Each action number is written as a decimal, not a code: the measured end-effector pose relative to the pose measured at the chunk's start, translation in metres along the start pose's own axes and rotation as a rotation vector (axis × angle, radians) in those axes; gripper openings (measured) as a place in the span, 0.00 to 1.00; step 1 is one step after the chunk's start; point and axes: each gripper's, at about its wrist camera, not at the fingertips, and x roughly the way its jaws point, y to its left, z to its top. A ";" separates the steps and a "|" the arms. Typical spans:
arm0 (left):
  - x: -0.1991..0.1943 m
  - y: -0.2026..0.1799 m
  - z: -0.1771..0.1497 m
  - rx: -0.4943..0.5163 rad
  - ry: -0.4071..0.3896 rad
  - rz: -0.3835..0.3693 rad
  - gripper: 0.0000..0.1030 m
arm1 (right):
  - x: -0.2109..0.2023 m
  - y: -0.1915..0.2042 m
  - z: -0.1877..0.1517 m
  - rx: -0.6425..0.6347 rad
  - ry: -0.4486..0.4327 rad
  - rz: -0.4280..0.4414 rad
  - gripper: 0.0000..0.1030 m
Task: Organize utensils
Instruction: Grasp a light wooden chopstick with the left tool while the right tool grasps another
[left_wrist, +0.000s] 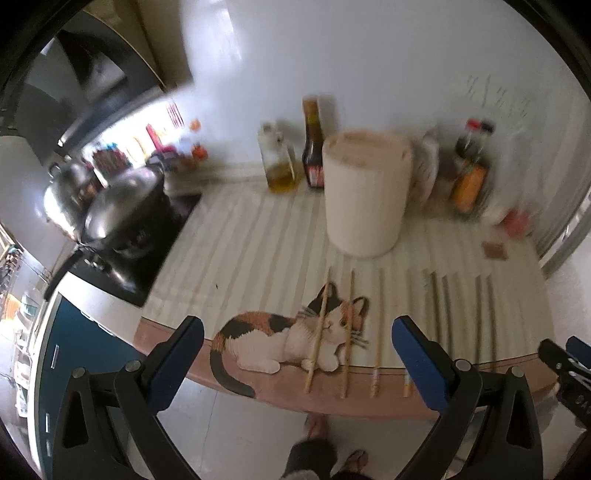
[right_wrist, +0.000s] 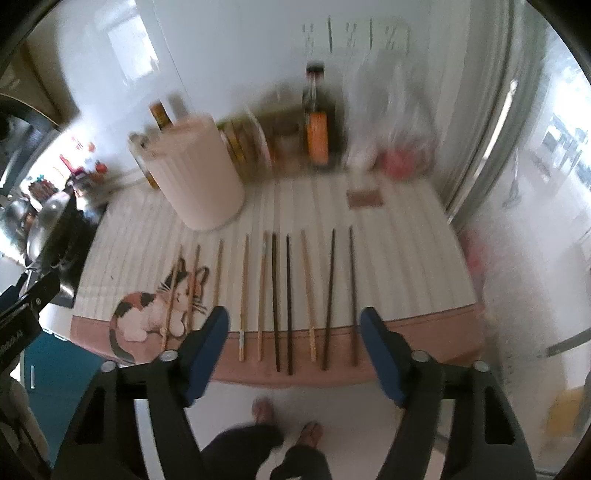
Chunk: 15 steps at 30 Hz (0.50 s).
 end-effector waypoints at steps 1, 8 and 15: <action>0.017 0.001 0.003 0.009 0.030 0.008 1.00 | 0.015 0.001 0.003 0.007 0.023 0.004 0.67; 0.131 0.005 0.012 0.034 0.239 -0.057 0.92 | 0.102 0.003 0.020 0.069 0.148 -0.021 0.63; 0.219 -0.012 0.008 0.102 0.418 -0.152 0.72 | 0.171 -0.012 0.035 0.149 0.273 -0.068 0.56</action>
